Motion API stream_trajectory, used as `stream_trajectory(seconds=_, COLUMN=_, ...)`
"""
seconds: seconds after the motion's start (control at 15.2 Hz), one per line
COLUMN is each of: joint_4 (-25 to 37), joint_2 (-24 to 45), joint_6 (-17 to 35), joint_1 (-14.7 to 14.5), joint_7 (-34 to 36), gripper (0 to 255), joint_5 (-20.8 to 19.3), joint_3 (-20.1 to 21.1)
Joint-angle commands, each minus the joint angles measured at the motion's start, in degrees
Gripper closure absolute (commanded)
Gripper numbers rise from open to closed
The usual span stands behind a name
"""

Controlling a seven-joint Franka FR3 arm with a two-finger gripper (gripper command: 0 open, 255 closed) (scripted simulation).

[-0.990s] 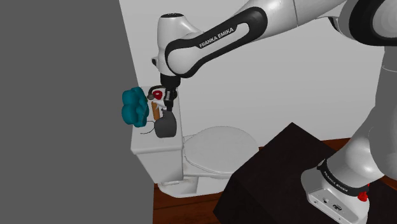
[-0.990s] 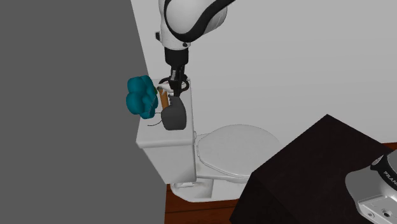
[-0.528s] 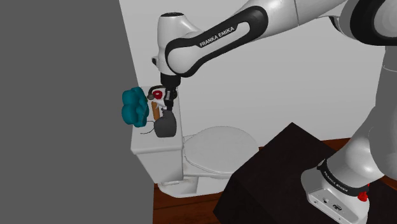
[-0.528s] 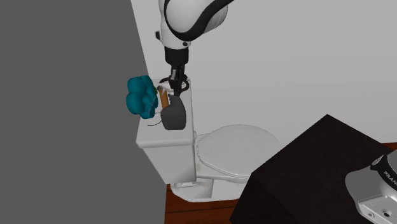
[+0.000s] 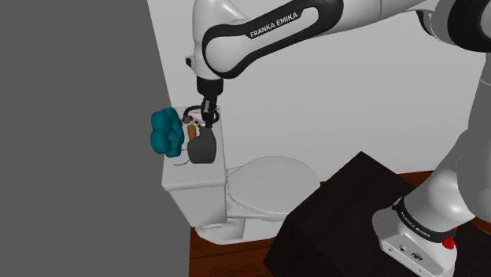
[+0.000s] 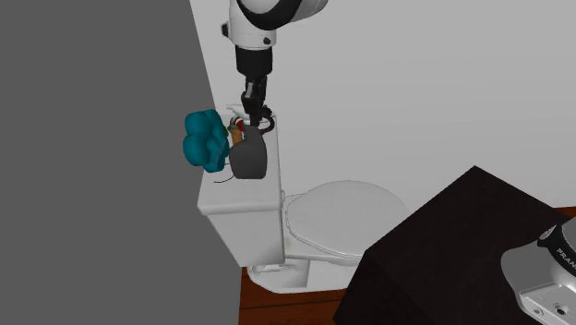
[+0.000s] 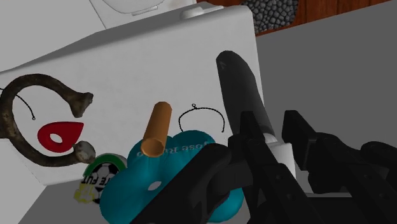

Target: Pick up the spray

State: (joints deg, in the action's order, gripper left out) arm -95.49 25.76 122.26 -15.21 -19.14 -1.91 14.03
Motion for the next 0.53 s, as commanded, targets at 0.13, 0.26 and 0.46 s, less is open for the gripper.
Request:
stream_trajectory(seconds=0.13, joint_4=1.2, joint_2=-1.2, joint_6=-2.4, joint_1=0.1, joint_7=0.0, gripper=255, joint_5=0.3, joint_3=0.2)
stream_trajectory(seconds=0.26, joint_4=2.0, joint_2=-1.8, joint_6=-3.7, joint_1=0.1, joint_7=0.0, gripper=255, joint_5=0.4, joint_3=0.2)
stream_trajectory(seconds=0.46, joint_4=2.4, joint_2=-2.1, joint_6=-4.5, joint_1=0.1, joint_7=0.0, gripper=255, joint_5=0.5, joint_3=0.3)
